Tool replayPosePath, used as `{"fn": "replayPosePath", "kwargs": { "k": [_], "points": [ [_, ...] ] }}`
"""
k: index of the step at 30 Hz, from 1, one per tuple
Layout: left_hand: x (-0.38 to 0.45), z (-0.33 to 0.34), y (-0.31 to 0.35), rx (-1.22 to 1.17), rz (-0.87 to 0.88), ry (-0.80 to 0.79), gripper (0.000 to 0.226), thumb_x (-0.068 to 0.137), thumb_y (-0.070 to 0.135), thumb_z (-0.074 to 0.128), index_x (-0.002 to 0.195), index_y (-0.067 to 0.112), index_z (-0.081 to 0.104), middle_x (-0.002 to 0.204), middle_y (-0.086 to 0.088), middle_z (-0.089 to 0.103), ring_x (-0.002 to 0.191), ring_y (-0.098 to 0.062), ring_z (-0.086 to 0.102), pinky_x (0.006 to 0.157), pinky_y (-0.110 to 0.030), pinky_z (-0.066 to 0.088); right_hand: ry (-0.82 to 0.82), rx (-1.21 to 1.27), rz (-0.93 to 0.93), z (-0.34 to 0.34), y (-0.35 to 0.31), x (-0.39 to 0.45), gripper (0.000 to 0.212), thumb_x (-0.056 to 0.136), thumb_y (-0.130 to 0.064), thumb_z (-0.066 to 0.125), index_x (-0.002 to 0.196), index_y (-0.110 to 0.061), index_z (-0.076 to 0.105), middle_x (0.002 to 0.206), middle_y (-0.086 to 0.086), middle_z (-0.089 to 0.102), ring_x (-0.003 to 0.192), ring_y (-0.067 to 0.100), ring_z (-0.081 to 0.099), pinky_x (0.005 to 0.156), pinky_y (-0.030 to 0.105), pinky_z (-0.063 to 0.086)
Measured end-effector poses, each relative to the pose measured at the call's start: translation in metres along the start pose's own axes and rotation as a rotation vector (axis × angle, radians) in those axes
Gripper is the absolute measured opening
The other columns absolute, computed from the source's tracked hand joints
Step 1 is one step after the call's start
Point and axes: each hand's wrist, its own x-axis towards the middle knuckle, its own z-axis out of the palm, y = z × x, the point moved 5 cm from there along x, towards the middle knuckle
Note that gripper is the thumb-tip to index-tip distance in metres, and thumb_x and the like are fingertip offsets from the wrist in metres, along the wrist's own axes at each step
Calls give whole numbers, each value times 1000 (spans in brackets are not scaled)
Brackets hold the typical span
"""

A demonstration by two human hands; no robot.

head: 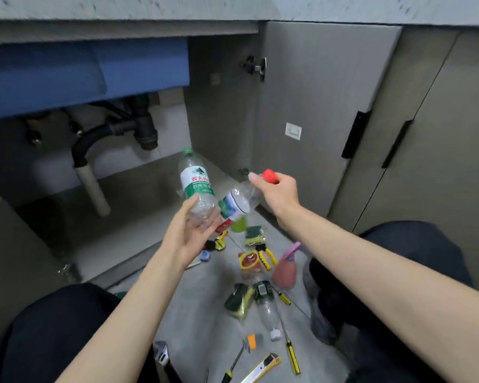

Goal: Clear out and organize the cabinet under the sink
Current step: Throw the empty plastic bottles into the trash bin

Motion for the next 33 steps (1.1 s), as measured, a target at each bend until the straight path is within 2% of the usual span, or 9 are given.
{"fn": "replayPosePath", "kwargs": {
  "k": [3,5,8,12,15,19,24,28,33],
  "points": [
    [-12,40,13,189,-4,-177,60,76,19,76,132,9,55,116,-16,72,99,-27,73,80,-39,59,47,139,-28,-18,-47,17,29,81,-33,82,77,-15,61,67,-2,51,62,10,44,53,13,38],
    [-15,61,21,322,54,-189,71,71,13,77,137,7,50,119,-16,71,97,-27,72,74,-37,60,36,220,-36,-29,-69,24,28,81,-34,82,89,-13,66,82,-4,61,72,8,53,65,11,42],
    [-14,85,31,481,158,-163,72,74,12,74,140,7,46,119,-14,70,95,-26,70,78,-39,57,32,320,-69,-45,-96,29,28,82,-35,82,103,-23,67,98,-11,67,82,-2,62,66,6,43],
    [-15,118,32,556,194,-197,52,88,24,67,136,12,53,121,-11,70,94,-21,71,77,-34,56,3,371,-126,-71,-118,24,19,87,-31,78,99,-21,68,94,2,71,82,10,64,89,29,56],
    [-23,149,25,529,192,-263,53,83,26,70,130,7,58,119,-12,71,95,-20,72,76,-31,58,22,348,-251,-105,-132,8,28,92,-31,73,112,-12,68,94,6,73,79,8,65,78,25,56],
    [-42,191,0,542,186,-335,44,80,-3,67,122,6,60,116,-17,72,94,-25,72,72,-35,60,85,256,-454,-159,-144,-27,24,94,-29,70,112,-13,68,96,15,73,82,11,67,80,28,56],
    [-93,248,-78,752,72,-554,57,61,-1,65,118,3,62,114,-24,69,91,-34,69,86,-56,55,254,92,-635,-232,-139,-63,25,96,-27,66,110,-6,66,93,19,70,80,13,68,76,21,51],
    [-105,274,-151,905,35,-647,52,67,2,70,118,5,60,110,-18,71,97,-26,71,86,-43,57,427,-2,-526,-298,-101,-68,24,96,-34,65,100,-10,66,80,6,71,73,11,63,74,25,50],
    [-86,275,-251,887,-192,-552,63,72,41,77,126,24,48,116,0,67,103,-18,69,92,-48,56,530,-144,-218,-368,-7,-79,39,96,-48,58,91,-11,66,77,2,71,68,11,61,77,44,53]
  ]
}}
